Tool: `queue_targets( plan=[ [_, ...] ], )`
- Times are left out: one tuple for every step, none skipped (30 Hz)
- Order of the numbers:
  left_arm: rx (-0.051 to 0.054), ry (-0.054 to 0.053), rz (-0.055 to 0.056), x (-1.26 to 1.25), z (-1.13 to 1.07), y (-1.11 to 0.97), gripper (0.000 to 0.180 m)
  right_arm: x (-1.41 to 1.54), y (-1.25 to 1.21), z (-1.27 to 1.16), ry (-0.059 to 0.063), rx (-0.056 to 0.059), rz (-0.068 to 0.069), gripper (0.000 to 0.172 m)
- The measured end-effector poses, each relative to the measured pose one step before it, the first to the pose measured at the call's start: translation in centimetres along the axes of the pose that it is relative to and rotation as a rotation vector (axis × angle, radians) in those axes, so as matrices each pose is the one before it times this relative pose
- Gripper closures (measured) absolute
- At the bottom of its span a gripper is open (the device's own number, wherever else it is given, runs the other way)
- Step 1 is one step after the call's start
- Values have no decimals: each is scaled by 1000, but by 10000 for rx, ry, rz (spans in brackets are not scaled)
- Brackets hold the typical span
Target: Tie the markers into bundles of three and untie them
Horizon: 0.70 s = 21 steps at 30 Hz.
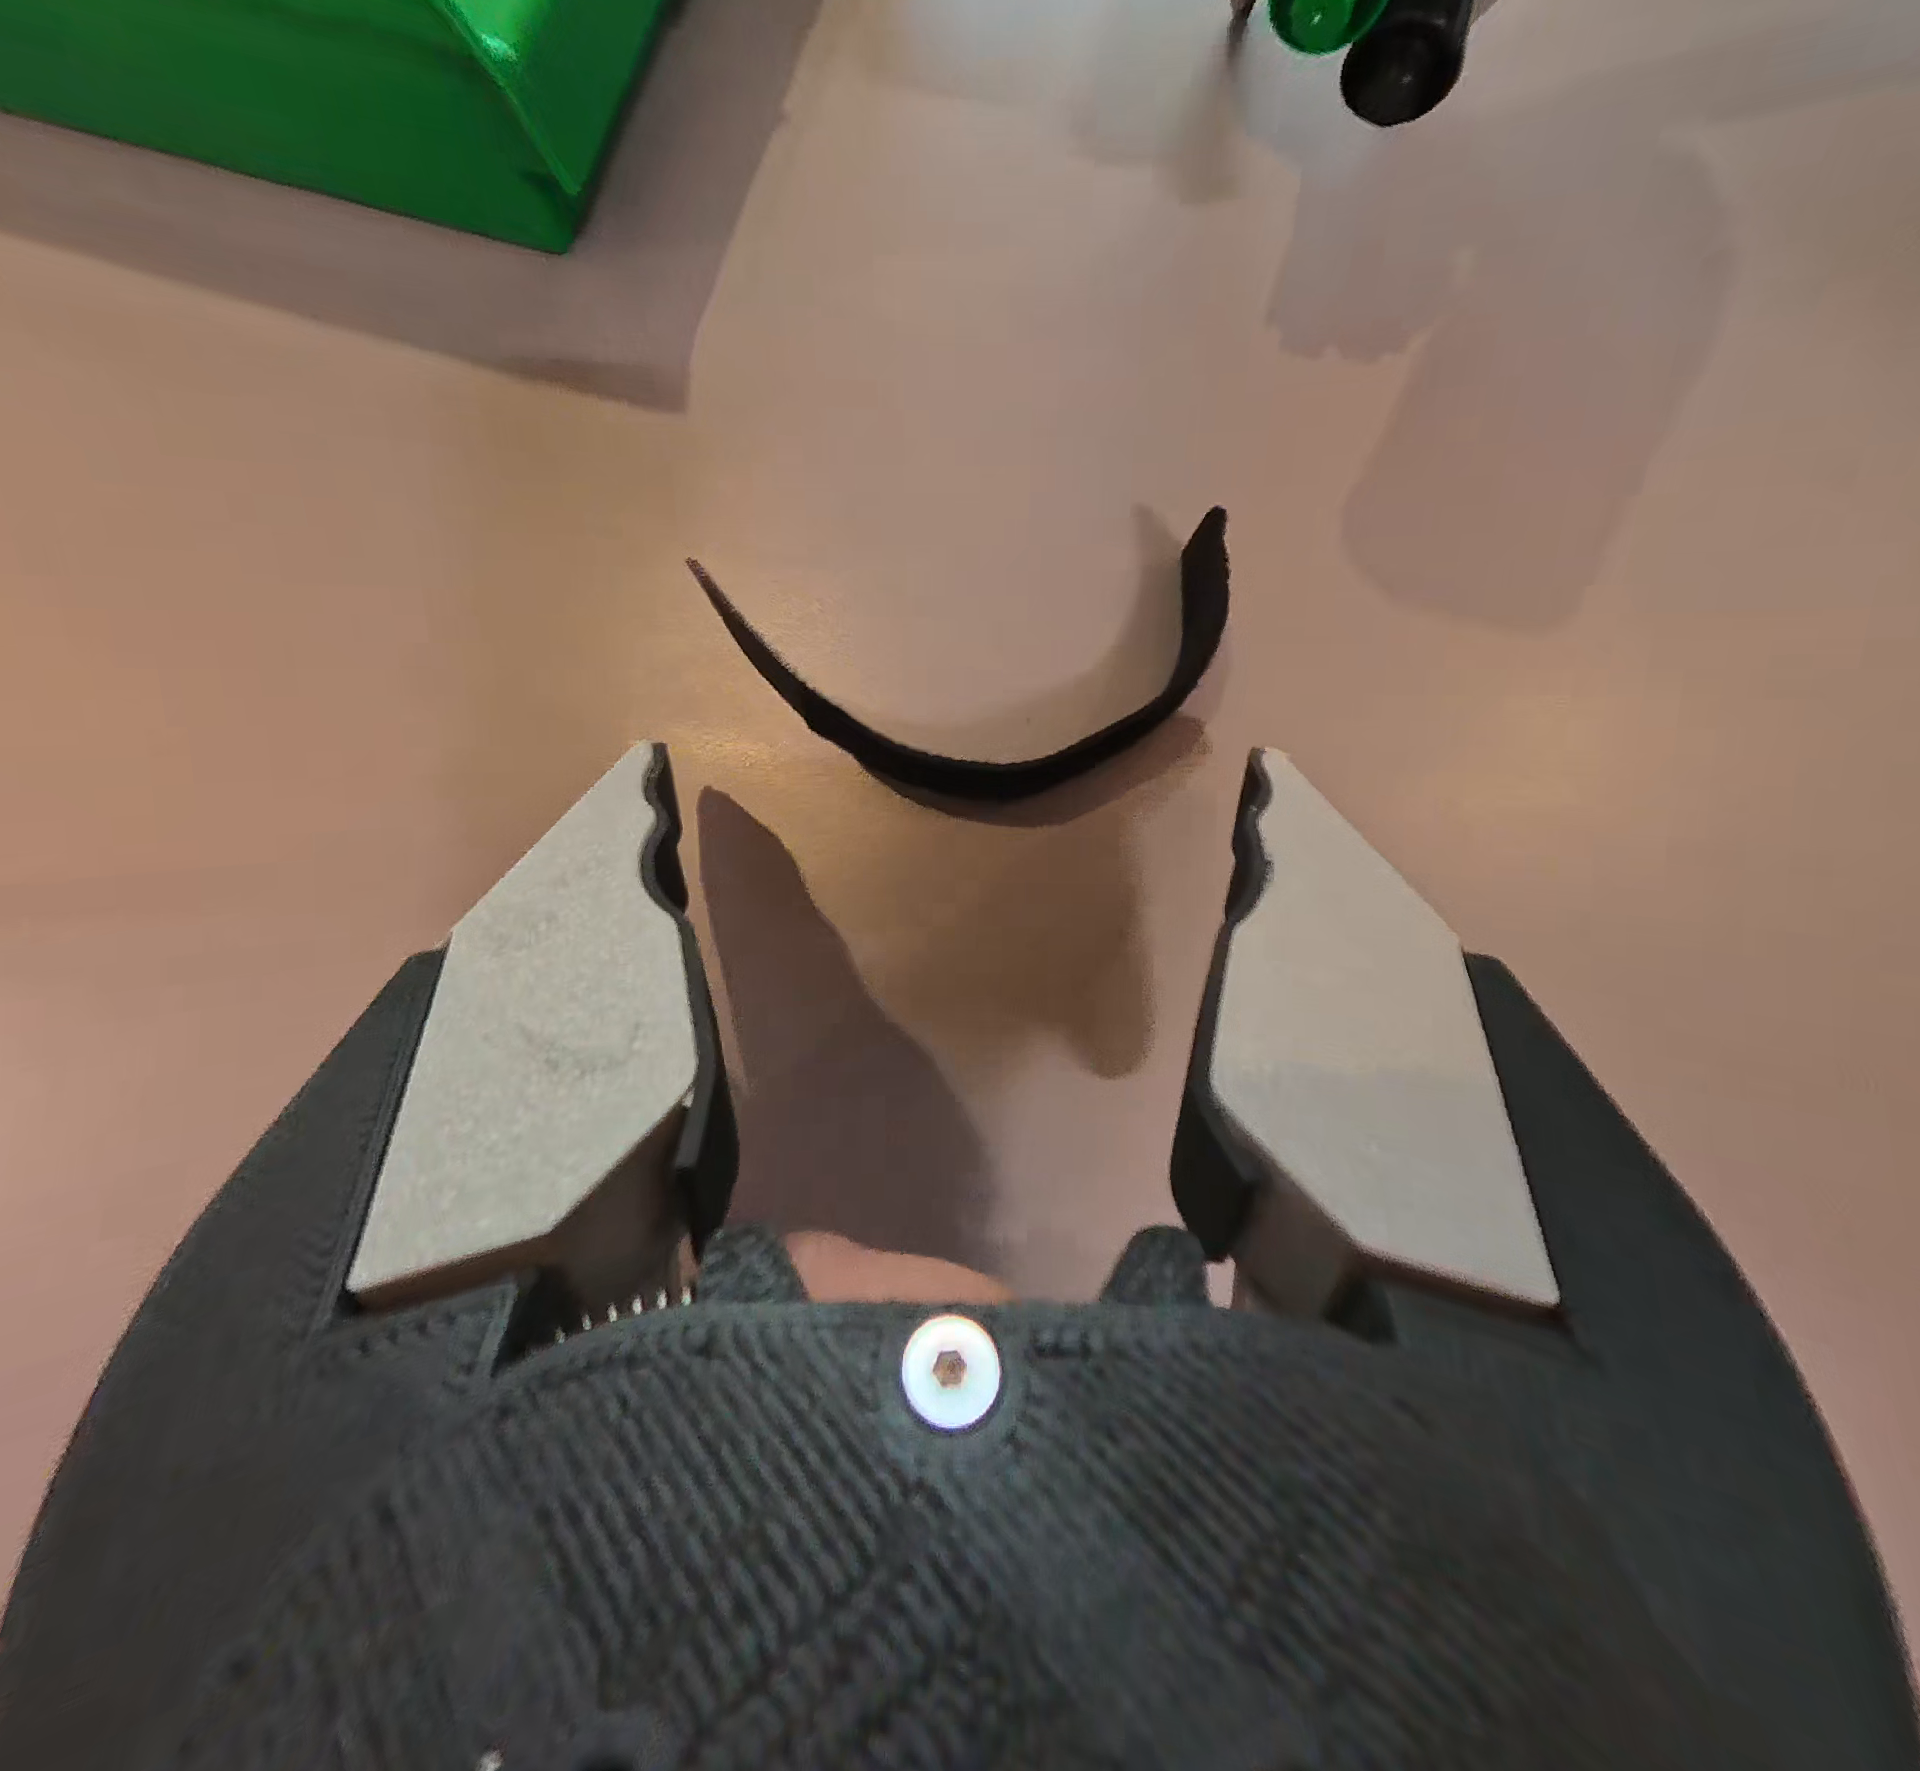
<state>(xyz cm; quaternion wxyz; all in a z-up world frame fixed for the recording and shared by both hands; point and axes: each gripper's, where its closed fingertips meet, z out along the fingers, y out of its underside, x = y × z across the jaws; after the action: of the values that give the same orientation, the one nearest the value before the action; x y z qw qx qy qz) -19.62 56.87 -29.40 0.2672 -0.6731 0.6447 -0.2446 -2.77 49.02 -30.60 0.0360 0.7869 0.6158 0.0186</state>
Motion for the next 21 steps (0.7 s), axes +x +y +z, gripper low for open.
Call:
queue_targets(
  plan=[
    [-18,-10,16,101,297,-64,76,5,-6,-7,-19,5,13,135],
    [9,-7,24,152,324,-172,76,2,4,6,-12,8,9,135],
    [14,-46,20,101,354,-209,77,10,4,-2,-2,10,2,135],
    [-18,-88,28,31,381,-146,78,-12,-2,1,-13,14,13,135],
    [-62,-136,16,-81,409,-60,79,5,7,5,-9,6,10,135],
    [38,-82,-53,-83,331,-196,80,-5,-3,7,2,-3,-5,135],
    [79,34,-139,10,224,-229,87,5,7,2,10,-11,-5,135],
    [32,115,-137,111,178,-135,91,-6,6,10,14,-14,-12,135],
    [34,87,-117,60,124,-66,93,9,5,5,15,-8,-12,135],
    [78,-31,-79,-100,55,-80,96,-6,1,8,7,10,-2,135],
    [68,-2,-1,-61,-11,-20,97,4,-1,-2,-1,22,2,135],
    [43,-2,20,-68,-51,24,99,-2,9,8,-7,22,4,135],
    [25,25,28,-46,-91,34,103,3,10,0,-8,12,3,135],
    [30,-25,48,-150,-108,18,107,-10,12,5,-2,-8,-4,135],
    [61,-45,88,-169,-104,-8,113,4,5,11,6,-24,-16,135],
    [68,-20,67,-118,-77,16,115,-14,23,3,1,-36,-16,135],
    [70,58,33,-22,-38,5,119,-17,43,5,-30,-46,16,135],
    [93,100,17,70,10,-6,120,-4,8,-5,-46,-29,34,135],
    [126,149,64,197,32,-56,122,25,-14,-16,-21,-16,14,135],
    [89,180,101,299,18,-72,122,110,-25,-28,39,-5,-4,135],
    [68,133,93,261,-31,-160,121,89,-62,-83,20,17,-3,135]
  ],
)
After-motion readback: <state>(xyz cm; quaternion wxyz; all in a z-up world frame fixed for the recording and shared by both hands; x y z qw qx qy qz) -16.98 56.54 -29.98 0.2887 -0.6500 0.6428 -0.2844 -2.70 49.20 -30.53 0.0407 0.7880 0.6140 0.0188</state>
